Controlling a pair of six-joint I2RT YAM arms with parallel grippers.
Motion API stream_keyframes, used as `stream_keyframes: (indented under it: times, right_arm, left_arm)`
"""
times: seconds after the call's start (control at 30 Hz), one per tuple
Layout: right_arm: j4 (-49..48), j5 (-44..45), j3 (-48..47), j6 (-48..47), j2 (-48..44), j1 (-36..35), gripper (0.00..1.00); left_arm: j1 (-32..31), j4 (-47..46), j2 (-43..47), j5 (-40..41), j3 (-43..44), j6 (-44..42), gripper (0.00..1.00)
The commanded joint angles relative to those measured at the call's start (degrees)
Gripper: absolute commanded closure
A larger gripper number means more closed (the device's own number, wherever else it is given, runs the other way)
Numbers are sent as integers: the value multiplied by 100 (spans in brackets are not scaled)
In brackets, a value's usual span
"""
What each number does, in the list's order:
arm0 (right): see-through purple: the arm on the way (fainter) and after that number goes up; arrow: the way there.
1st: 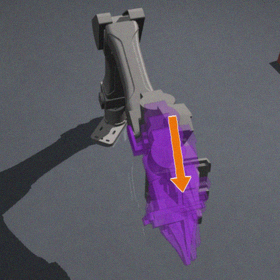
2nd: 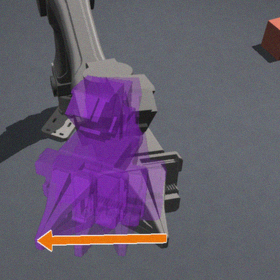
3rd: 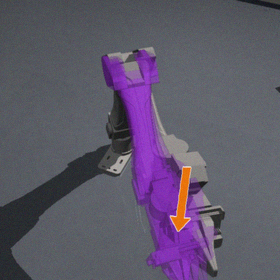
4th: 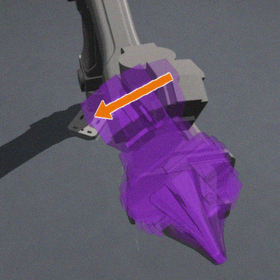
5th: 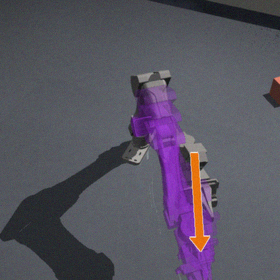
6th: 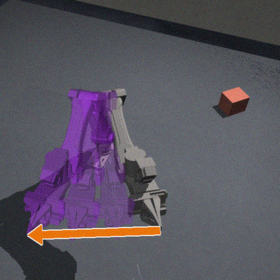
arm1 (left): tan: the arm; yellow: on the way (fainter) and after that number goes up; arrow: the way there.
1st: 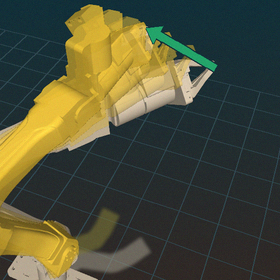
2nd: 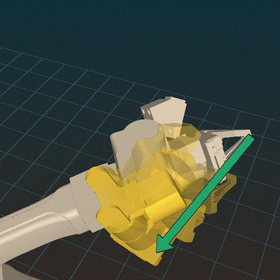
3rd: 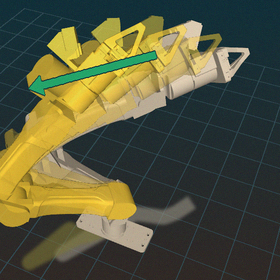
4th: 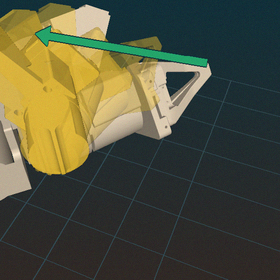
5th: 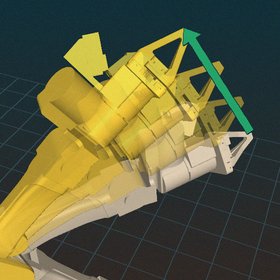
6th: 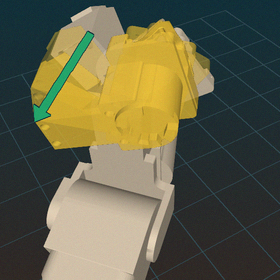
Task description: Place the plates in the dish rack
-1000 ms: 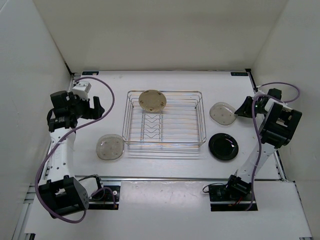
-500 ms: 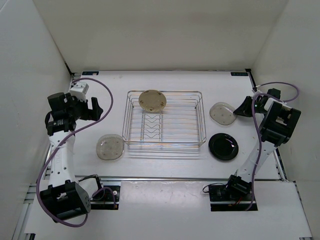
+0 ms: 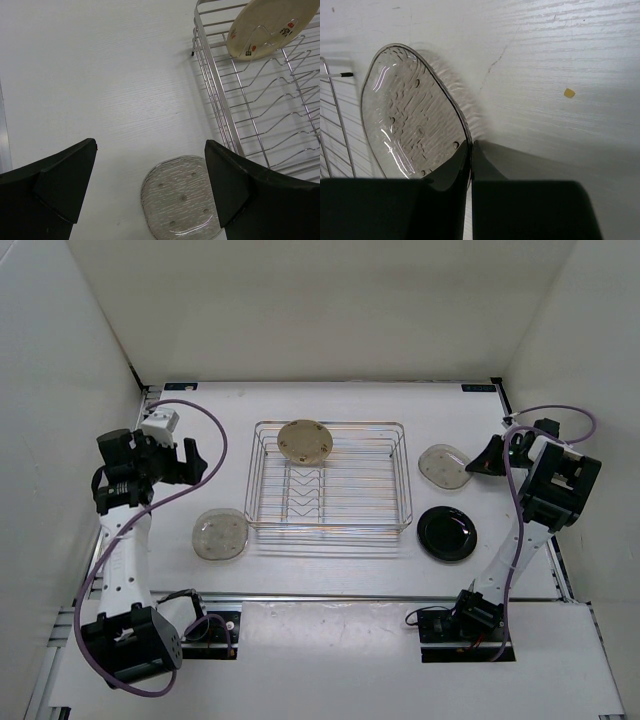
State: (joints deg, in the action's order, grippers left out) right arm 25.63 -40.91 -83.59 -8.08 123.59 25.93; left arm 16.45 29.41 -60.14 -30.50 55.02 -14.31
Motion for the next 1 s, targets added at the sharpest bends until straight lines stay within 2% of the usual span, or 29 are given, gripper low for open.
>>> stream_keyframes:
  times: [0.0,0.17,0.33,0.47,0.53,0.57,0.6,0.67,0.7,0.73,0.77,0.8,0.83,0.97]
  right_arm:
    - [250,39,-105,-133,43,87,100]
    - [250,267,-193,-133,-466,87,100]
    - [250,1284,-728,-133,-1274,-61,100]
    - [250,3155,-1403,-667,-1820,-727,100]
    - [93,3999,-1563,-1334,-2100,-1071,100]
    - [-39,4803,-1564,-1607,-2198,-1256,100]
    - [-223,5211,-1511,-2201,-2408,-1658,100]
    - [-1091,5924,-1301,-2915,-2637,-2281,100]
    - [-1556,6284,-900,-3685,-2882,-2486,100]
    - [-2622,6827,-678,-4101,-2997,-2688,100]
    - [-3225,7007,-450,-4523,-3112,-3082,100]
    - [-3761,7104,-65,-5302,-3278,-3268,100]
    - [-4593,7105,78,-5623,-3349,-3627,100]
    - [-5829,6878,562,-6837,-3552,-4499,100]
  left_arm:
    - [43,-58,178,-132,-97,-11,0]
    - [43,-58,231,-132,-97,-11,0]
    - [43,-58,283,-193,-97,-11,0]
    - [43,-58,283,-298,-150,-11,0]
    - [95,-58,336,-298,-150,-11,0]
    - [95,-58,336,-298,-150,-11,0]
    - [95,-58,336,-359,-202,-11,0]
    - [95,-58,388,-360,-203,-11,0]
    - [95,-58,389,-421,-203,-11,0]
    - [95,-58,389,-422,-255,-11,0]
    - [95,-58,389,-422,-255,-11,0]
    - [95,-58,389,-474,-255,-11,0]
    - [95,-58,389,-474,-255,-11,0]
    - [95,-58,442,-527,-255,-11,0]
